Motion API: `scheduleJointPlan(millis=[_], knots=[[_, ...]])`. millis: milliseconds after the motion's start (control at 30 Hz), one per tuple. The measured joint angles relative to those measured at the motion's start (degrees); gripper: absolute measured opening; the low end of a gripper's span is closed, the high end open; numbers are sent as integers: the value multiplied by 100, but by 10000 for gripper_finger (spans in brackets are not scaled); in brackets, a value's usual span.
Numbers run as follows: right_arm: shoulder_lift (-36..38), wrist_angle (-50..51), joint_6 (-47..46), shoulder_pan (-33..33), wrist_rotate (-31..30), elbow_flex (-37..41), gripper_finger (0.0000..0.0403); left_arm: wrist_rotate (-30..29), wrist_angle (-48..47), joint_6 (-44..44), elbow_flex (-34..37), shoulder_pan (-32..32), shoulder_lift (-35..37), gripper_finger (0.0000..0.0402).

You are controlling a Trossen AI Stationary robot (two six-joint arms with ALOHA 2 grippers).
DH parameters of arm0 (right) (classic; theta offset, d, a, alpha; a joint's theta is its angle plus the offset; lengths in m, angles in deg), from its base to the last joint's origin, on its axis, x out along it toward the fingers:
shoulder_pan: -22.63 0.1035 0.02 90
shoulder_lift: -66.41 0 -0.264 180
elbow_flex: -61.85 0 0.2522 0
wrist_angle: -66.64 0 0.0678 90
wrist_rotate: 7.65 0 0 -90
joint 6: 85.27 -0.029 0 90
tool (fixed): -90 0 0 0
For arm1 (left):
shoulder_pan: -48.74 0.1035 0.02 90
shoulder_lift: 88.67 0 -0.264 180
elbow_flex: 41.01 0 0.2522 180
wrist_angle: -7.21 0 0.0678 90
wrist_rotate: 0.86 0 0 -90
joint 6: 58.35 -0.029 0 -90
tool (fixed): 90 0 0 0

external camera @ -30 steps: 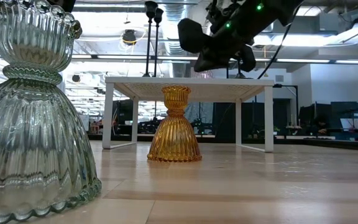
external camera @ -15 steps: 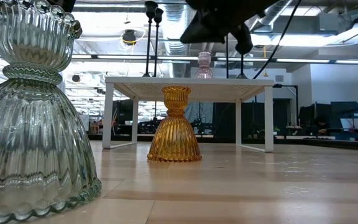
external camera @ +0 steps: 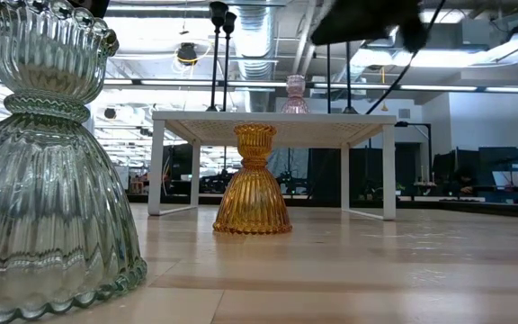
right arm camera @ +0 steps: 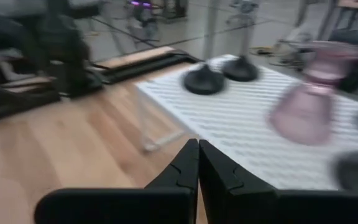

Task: Pick & Place candle stick holders
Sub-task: Put the purple candle holder on the shelf

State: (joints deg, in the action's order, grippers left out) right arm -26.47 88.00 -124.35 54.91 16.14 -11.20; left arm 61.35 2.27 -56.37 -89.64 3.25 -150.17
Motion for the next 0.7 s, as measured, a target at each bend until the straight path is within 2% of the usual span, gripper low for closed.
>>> scheduleJointPlan(millis=[100,433,567,700], knots=[[258,1051,-747,148,-183,0,0,0,0,0,0,-1,0,8],[794,3830,-2290,270,-97,26,0,0,0,0,0,1,-1,8],[1033,3979,-2512,305,41,383,0,-8,0,-38,0,1,0,8],[1344,3718,-2504,301,78,848,0,-190,0,-60,0,1,-2,8]])
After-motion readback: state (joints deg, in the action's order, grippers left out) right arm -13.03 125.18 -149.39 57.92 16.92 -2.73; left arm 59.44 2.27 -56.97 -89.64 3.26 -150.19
